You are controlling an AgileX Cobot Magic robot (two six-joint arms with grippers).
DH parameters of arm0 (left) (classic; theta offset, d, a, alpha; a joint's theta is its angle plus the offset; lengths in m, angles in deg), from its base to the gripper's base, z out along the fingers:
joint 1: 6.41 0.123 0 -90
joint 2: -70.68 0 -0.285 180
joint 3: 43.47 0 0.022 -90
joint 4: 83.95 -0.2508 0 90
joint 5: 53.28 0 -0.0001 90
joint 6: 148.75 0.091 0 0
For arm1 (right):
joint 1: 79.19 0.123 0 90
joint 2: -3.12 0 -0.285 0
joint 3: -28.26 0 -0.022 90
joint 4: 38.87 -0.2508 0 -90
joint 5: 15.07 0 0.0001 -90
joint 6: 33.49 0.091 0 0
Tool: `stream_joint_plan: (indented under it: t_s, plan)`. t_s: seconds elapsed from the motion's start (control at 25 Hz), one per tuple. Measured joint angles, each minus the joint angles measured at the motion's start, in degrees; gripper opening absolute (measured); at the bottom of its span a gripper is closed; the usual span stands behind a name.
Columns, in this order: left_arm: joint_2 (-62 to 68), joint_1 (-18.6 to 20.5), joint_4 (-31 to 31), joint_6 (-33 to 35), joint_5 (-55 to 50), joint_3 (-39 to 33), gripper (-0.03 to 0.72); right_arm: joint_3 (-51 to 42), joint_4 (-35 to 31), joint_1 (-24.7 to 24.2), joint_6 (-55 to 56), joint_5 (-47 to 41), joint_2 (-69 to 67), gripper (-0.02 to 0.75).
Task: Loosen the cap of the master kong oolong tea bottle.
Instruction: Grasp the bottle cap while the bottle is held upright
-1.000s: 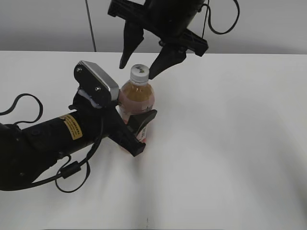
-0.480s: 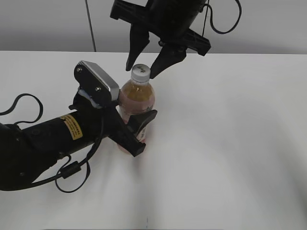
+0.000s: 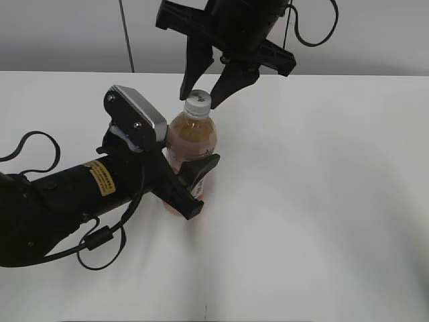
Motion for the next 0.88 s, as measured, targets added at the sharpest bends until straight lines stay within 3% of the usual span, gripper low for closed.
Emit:
stream_joint_plan:
  t_s: [0.28,0.88]
  plan:
    - [0.0,0.0,0.0,0.2,0.0,0.0,0.428,0.0,0.1,0.1,-12.2,0.0,0.0,0.284]
    - [0.0,0.0,0.0,0.4,0.0,0.0,0.428,0.0,1.5,0.2,-55.4,0.1,0.1,0.283]
